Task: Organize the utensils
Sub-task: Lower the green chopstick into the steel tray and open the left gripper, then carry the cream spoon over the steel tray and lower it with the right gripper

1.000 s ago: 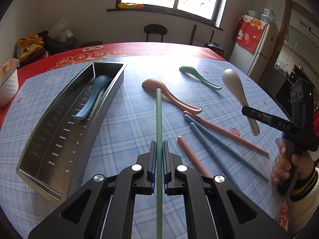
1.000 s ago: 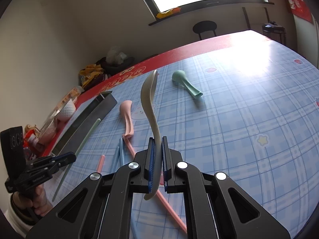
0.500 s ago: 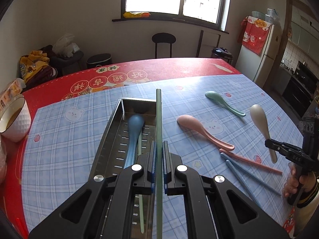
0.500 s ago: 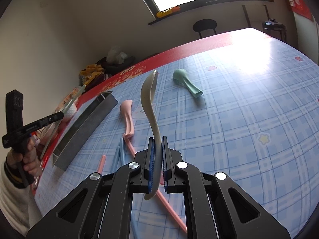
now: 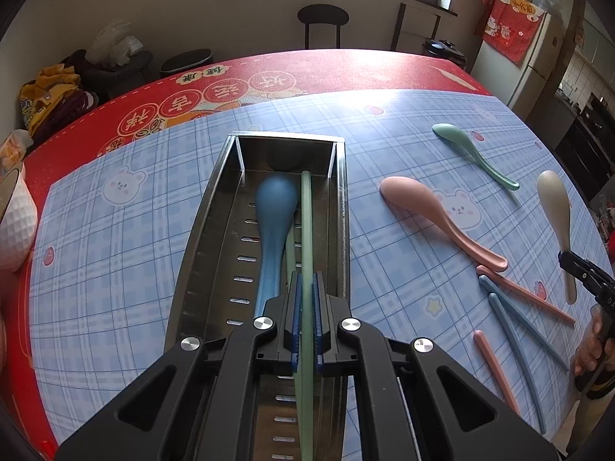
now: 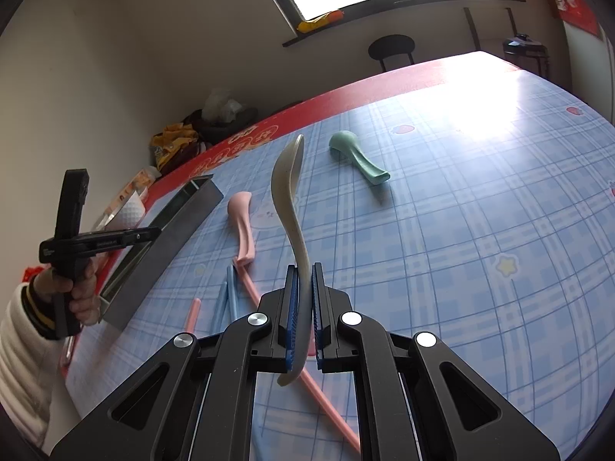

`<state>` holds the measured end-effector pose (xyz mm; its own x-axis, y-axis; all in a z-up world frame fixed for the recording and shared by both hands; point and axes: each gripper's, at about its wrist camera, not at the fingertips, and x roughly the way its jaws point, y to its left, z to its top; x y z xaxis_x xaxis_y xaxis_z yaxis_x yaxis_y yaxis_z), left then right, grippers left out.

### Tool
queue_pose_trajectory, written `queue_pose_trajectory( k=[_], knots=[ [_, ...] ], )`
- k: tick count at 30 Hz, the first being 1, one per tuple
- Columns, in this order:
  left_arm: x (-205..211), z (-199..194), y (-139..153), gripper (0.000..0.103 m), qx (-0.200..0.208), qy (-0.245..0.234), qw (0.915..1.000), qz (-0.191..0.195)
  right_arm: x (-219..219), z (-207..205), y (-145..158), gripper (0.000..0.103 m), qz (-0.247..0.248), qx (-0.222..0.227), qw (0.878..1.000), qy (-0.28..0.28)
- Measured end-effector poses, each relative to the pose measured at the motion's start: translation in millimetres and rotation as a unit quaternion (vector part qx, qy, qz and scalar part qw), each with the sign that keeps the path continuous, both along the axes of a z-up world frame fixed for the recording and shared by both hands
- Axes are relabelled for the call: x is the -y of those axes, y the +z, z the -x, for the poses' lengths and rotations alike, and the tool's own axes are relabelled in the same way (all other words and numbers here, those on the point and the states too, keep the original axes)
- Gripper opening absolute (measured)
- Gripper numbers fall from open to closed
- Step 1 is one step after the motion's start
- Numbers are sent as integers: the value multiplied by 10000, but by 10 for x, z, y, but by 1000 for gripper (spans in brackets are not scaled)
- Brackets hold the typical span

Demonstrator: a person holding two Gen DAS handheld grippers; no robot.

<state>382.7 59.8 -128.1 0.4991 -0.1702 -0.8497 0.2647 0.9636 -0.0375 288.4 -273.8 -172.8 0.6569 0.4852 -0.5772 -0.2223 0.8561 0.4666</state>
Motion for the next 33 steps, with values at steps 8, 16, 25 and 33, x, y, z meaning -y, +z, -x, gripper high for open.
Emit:
queue_pose_trajectory(
  k=[8,16,25,33],
  knots=[
    [-25,-92,-88,6,-257,17,9996,-73,-5,-5,-4,7,2,-9,10000,10],
    [-68,66,70,14,92,31,9999,119,-14,-3,-14,7,6,-24,10000,17],
    [-132,687,307,56,1257,53,9921,-28,-85,-33,-47,7,108,-83,9999,30],
    [-277,1070,333,96,2200,129,9753,-154,-114,-66,-70,7,226,-205,9995,-70]
  ],
)
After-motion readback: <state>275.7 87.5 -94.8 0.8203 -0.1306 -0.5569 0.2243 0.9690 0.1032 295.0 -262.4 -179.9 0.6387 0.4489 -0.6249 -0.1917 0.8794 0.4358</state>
